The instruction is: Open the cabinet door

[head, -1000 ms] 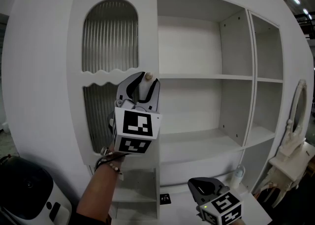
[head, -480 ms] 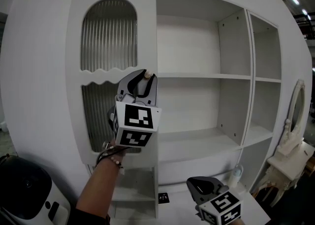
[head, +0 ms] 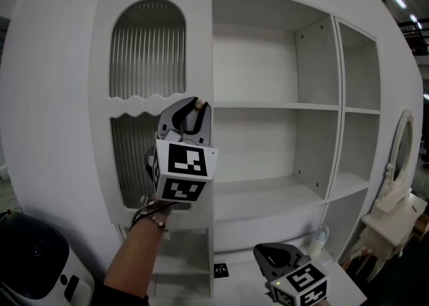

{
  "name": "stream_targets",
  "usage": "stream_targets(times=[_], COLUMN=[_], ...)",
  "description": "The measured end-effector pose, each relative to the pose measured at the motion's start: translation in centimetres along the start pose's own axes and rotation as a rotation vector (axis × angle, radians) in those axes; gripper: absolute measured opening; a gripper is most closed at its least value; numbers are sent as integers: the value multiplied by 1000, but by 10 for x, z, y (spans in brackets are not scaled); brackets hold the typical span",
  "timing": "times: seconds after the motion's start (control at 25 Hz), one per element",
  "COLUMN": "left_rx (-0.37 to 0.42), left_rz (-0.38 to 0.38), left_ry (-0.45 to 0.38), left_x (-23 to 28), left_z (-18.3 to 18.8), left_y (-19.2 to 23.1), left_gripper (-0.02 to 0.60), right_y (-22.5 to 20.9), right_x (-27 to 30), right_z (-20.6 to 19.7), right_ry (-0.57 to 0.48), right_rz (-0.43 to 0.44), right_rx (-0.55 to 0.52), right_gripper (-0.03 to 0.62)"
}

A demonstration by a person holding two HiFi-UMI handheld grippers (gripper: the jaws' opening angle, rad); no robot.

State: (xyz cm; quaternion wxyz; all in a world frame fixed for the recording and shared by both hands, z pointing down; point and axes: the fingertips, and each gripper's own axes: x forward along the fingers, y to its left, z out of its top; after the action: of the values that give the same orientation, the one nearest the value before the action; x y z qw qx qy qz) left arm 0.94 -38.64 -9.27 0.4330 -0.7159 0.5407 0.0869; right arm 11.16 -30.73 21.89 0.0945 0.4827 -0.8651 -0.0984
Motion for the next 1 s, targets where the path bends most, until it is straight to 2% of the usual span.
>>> stream_targets(times=[1.0], left_rx=[-19], left_rz=[-65], left_ry=[-35], left_x=[-30], left_z=[30], left_y=[0], left_gripper=[72], right_y=[11], right_x=[-4], right_z=[29], right_ry=[-121], right_rz=[-13], right_rx=[-14], right_gripper=[0])
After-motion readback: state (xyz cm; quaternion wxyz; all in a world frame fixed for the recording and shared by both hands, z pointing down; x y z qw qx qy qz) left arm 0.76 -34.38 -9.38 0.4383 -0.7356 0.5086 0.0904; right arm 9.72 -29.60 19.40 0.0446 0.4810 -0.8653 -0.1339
